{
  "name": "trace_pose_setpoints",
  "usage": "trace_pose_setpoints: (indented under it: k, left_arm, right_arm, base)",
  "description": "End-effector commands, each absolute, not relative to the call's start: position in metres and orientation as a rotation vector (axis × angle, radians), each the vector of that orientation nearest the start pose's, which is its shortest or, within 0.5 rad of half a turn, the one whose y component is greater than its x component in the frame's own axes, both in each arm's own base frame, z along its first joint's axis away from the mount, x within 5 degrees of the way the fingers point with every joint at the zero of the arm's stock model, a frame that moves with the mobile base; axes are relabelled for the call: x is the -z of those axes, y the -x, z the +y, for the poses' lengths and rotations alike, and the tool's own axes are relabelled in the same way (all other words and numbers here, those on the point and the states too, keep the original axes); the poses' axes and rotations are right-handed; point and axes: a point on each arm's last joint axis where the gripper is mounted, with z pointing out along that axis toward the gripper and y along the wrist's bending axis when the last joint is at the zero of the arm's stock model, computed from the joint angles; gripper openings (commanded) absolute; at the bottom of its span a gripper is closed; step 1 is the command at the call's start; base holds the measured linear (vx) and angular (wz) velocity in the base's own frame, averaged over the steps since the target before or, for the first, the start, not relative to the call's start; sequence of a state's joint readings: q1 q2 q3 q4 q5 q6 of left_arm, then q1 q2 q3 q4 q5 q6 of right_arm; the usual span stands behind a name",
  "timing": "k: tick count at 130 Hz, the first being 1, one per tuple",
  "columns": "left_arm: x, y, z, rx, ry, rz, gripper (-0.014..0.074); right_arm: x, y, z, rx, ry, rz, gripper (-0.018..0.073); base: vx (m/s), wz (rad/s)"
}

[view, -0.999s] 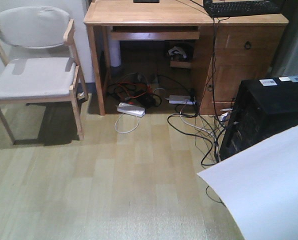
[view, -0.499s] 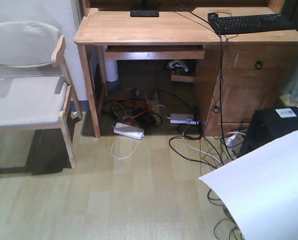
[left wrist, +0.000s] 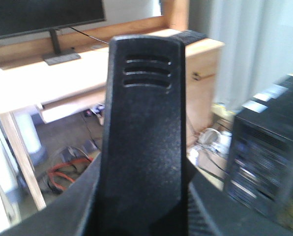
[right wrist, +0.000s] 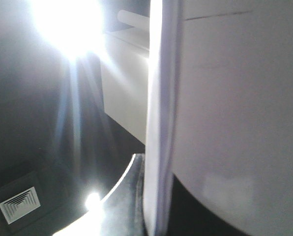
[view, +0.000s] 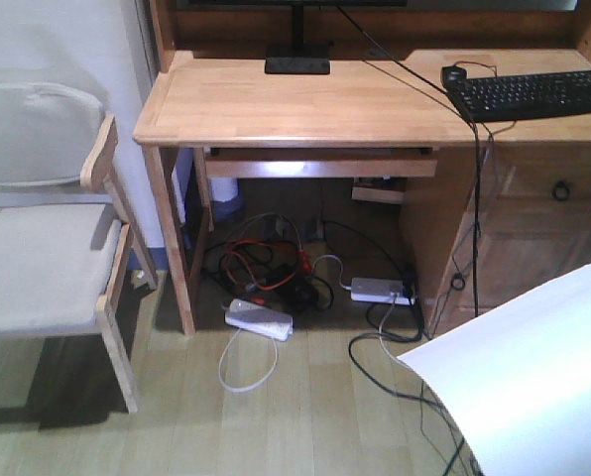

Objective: Grab stapler and paper to desk for stapling
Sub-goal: 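Drive the base to the wooden desk holding stapler and paper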

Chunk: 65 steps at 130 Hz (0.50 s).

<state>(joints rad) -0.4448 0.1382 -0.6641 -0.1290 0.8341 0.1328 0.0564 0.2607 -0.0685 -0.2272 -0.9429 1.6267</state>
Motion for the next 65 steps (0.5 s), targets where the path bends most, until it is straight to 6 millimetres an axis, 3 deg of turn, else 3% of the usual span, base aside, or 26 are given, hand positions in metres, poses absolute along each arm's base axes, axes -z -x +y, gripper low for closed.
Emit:
trace_pose_setpoints:
  k: [1,65]
  left_arm:
    - [-0.3613,-0.0028,-0.0108,0.398,-0.463,1.608,-0.0006]
    - [-0.3613,-0.0028,-0.0108,0.398,-0.463,1.608,-0.0006]
  right_arm:
    - [-0.3049,-0.0453,0.0194,-1.534,-0.347,0.702,-0.0007]
    - [-0.3049,-0.0453,0.0194,-1.534,-0.347,0.702,-0.0007]
  base:
    - [0.51,0.0]
    - [0.49,-0.05]
